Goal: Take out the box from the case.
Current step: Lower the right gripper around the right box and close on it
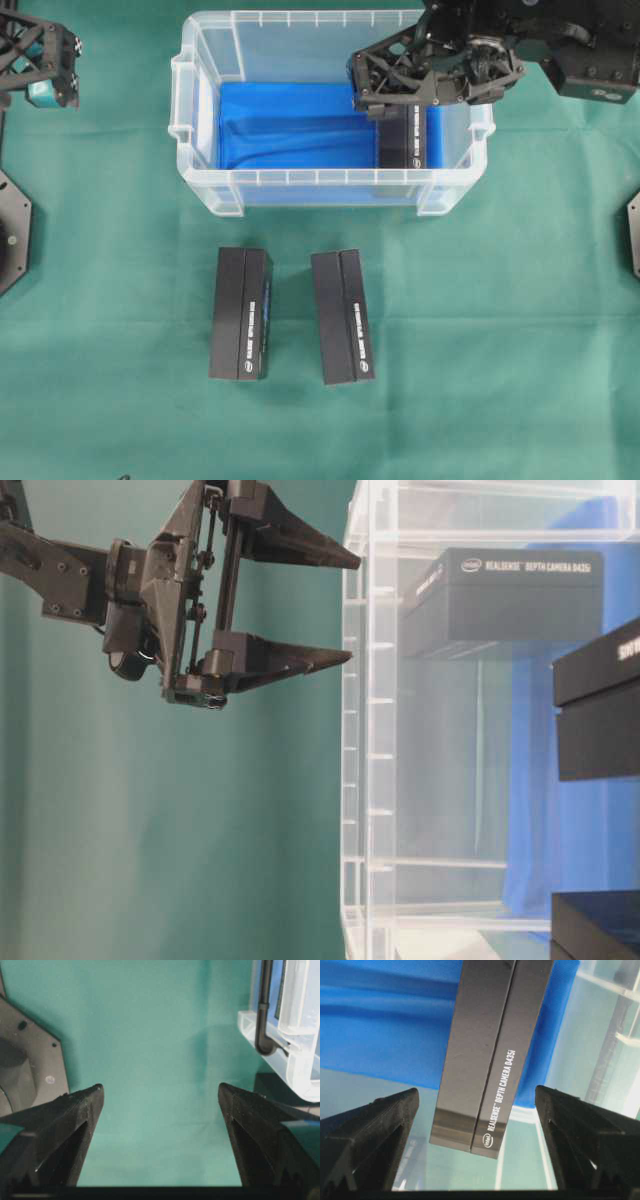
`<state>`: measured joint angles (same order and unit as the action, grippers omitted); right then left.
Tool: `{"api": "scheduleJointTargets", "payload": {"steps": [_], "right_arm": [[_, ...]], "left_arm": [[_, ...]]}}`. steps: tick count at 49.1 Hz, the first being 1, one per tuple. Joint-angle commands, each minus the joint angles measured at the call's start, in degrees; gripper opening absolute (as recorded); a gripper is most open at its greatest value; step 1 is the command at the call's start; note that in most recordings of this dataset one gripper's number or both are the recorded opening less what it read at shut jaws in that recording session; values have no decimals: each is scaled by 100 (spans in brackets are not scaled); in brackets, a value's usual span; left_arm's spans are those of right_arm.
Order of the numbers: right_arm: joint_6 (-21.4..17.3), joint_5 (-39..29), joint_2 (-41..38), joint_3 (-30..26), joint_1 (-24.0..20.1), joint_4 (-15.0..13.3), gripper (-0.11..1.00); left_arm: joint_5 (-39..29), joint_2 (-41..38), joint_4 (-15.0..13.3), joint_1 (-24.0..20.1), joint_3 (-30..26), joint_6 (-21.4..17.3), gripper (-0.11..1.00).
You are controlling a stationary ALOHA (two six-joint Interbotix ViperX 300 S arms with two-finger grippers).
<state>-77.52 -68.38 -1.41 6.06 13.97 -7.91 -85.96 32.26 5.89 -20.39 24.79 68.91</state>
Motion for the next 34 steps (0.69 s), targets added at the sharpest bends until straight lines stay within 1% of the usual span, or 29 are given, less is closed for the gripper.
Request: {"api": "scheduleJointTargets", "payload": {"steps": [1, 20, 24, 34], "right_arm": [[-18, 26, 70, -105, -9, -18, 92], [-62, 53, 0, -70, -9, -26, 92], [-62, 105, -35, -44, -9, -35, 92], [-70, 246, -114, 70, 0, -35, 92]], "left_arm": [[18, 35, 0, 18, -62, 0, 91], [26, 35, -9, 18, -62, -44, 91], [70, 35, -9, 18, -62, -105, 91], [97, 35, -9, 18, -62, -123, 91]]}}
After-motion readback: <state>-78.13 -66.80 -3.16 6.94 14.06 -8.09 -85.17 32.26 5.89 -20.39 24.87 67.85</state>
